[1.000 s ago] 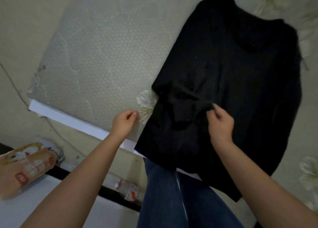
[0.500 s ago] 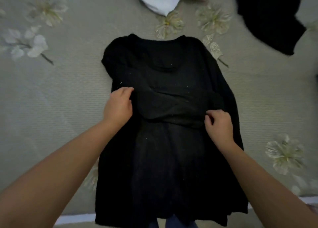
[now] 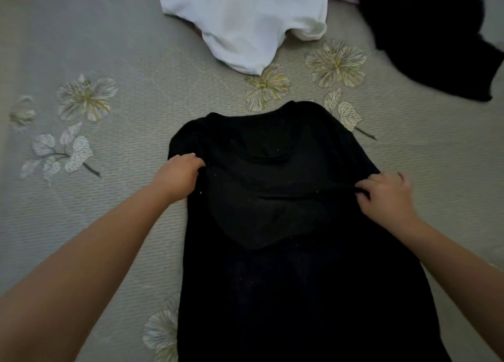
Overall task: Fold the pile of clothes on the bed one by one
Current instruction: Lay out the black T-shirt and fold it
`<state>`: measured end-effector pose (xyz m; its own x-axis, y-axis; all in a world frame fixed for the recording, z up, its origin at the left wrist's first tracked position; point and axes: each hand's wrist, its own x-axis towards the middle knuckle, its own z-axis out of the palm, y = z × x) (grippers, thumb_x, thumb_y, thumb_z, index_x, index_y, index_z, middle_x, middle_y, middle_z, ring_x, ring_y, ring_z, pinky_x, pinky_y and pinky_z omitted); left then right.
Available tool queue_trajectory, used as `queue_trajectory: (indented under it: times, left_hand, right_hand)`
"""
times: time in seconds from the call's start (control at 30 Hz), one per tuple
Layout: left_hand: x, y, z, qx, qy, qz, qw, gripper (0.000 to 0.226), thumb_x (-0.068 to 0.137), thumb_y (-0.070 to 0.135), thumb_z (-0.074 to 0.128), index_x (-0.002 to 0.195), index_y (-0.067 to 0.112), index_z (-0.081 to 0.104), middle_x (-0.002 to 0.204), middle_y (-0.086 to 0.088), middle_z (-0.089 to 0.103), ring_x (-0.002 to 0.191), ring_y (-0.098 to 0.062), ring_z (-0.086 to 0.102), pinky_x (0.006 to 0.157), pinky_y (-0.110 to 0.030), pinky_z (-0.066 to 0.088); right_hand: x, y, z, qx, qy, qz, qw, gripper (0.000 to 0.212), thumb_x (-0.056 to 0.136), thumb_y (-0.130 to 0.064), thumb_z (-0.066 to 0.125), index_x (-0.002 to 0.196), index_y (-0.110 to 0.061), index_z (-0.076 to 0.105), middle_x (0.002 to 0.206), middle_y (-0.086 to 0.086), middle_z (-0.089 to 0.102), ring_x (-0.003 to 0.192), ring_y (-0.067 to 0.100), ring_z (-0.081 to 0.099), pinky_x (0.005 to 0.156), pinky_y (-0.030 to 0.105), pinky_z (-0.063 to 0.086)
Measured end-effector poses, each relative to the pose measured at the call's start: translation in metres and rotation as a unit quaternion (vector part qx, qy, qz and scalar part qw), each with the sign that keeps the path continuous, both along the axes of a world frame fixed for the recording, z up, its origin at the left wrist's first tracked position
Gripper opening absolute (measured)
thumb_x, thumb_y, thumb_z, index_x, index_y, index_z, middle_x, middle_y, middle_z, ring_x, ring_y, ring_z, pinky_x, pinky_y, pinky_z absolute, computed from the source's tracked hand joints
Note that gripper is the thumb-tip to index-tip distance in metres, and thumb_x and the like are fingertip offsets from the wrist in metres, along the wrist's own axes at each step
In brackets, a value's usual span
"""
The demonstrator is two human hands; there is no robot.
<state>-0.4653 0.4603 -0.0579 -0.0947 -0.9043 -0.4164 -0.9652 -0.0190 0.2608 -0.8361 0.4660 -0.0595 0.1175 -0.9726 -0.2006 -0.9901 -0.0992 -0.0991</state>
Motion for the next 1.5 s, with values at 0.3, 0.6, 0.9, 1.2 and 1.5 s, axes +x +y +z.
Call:
queue_trajectory:
  times: [0.3, 0.6, 0.9, 1.2, 1.5]
  left_hand:
    - [0.031, -0.026, 0.04, 0.087, 0.092, -0.025, 0.992, 0.016, 0.094, 0.017, 0.044, 0.104, 0.02, 0.056, 0.086, -0.003, 0.057, 0.084, -0.021, 0.057, 0.076, -0.023, 0.037]
    - [0.044, -0.011, 0.025, 0.058, 0.283, 0.092, 0.953, 0.023, 0.091, -0.002, 0.044, 0.083, 0.019, 0.05, 0.079, -0.001, 0.053, 0.079, -0.017, 0.054, 0.077, -0.027, 0.039]
    - [0.086, -0.041, 0.022, 0.01, -0.28, -0.111, 0.954, 0.022, 0.098, 0.026, 0.031, 0.111, 0.016, 0.045, 0.105, -0.004, 0.06, 0.1, -0.024, 0.055, 0.086, -0.033, 0.03]
    - [0.041, 0.027, -0.017, -0.198, -0.056, -0.079, 0.975, 0.056, 0.066, 0.034, 0.078, 0.108, 0.0, 0.063, 0.112, -0.022, 0.061, 0.107, -0.035, 0.058, 0.092, -0.048, 0.043]
    - [0.049, 0.084, -0.022, -0.222, 0.003, -0.164, 0.961, 0.018, 0.065, -0.001, 0.047, 0.081, 0.006, 0.052, 0.054, -0.013, 0.051, 0.041, -0.022, 0.048, 0.039, -0.022, 0.036]
  right_hand:
    - [-0.003, -0.047, 0.019, 0.096, -0.106, -0.083, 0.986, 0.023, 0.086, -0.001, 0.053, 0.105, 0.004, 0.064, 0.101, 0.027, 0.065, 0.099, 0.038, 0.059, 0.081, 0.037, 0.042]
    - [0.007, -0.059, 0.024, 0.101, -0.047, -0.082, 0.99, 0.023, 0.087, -0.005, 0.05, 0.104, 0.003, 0.063, 0.102, 0.027, 0.064, 0.099, 0.039, 0.058, 0.081, 0.039, 0.044]
    - [0.051, -0.078, 0.035, 0.132, -0.019, -0.003, 0.991, 0.028, 0.09, -0.012, 0.052, 0.115, -0.002, 0.06, 0.109, 0.024, 0.064, 0.104, 0.037, 0.057, 0.086, 0.037, 0.042]
    - [0.076, -0.096, 0.006, 0.124, 0.09, -0.019, 0.988, 0.047, 0.088, -0.023, 0.054, 0.131, -0.008, 0.041, 0.124, 0.021, 0.051, 0.116, 0.035, 0.049, 0.095, 0.046, 0.039]
    - [0.067, -0.077, -0.01, 0.049, 0.068, -0.076, 0.994, 0.05, 0.087, -0.017, 0.057, 0.133, -0.004, 0.04, 0.128, 0.028, 0.046, 0.118, 0.041, 0.042, 0.099, 0.048, 0.028]
